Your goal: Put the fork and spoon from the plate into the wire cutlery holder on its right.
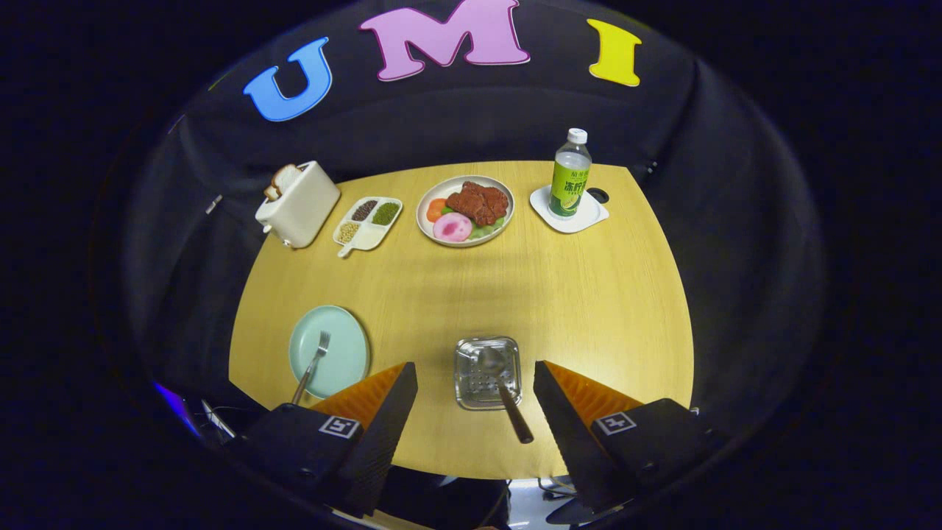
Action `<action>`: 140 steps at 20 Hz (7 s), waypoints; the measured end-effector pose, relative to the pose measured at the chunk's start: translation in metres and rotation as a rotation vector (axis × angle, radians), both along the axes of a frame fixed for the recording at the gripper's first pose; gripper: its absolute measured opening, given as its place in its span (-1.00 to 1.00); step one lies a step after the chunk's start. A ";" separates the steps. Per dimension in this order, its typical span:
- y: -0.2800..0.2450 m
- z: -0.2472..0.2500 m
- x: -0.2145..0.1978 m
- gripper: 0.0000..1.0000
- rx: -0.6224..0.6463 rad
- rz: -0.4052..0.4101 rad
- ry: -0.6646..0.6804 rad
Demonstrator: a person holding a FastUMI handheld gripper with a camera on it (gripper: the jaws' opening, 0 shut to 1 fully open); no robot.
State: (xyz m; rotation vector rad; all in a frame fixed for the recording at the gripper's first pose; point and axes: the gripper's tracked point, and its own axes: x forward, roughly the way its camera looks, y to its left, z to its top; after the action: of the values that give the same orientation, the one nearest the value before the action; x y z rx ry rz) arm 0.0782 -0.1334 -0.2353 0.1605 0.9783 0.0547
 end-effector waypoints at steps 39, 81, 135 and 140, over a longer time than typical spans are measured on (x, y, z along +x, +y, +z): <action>0.296 -0.215 -0.037 0.99 -0.191 0.214 0.279; 0.122 -0.064 -0.024 -0.84 -0.058 0.323 0.310; 0.020 0.129 0.012 1.00 0.039 0.147 -0.109; 0.015 0.190 -0.001 1.00 0.051 0.061 -0.376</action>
State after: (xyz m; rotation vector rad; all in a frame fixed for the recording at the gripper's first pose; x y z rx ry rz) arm 0.0773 -0.1188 -0.0450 0.1598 0.6069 0.1600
